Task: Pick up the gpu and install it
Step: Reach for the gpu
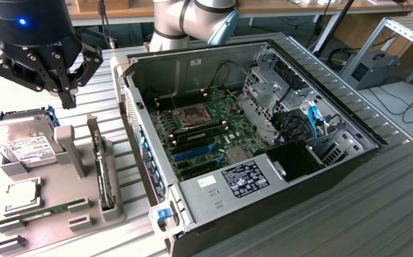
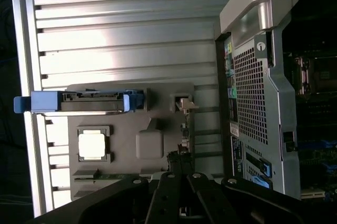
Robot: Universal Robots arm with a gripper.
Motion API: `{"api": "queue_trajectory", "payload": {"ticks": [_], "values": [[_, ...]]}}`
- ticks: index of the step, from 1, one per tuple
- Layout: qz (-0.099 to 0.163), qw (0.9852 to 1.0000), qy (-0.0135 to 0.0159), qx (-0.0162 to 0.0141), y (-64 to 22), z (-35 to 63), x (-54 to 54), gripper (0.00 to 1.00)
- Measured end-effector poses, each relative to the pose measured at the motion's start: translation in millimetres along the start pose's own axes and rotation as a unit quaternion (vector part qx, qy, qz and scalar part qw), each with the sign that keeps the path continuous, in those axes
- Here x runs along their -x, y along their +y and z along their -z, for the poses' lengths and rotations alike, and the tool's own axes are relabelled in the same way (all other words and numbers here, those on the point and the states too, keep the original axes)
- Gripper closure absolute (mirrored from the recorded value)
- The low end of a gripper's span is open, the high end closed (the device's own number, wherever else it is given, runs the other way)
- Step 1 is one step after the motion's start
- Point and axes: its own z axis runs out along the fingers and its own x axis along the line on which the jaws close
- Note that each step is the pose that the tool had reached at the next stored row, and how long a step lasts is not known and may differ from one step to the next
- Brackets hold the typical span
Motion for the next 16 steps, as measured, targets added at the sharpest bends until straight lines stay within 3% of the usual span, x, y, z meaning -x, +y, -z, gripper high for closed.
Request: {"api": "queue_trajectory", "payload": {"ticks": [16], "values": [[0.000,1.0000,0.0000,-0.0003,-6.2,-3.0,8.5,0.89]]}}
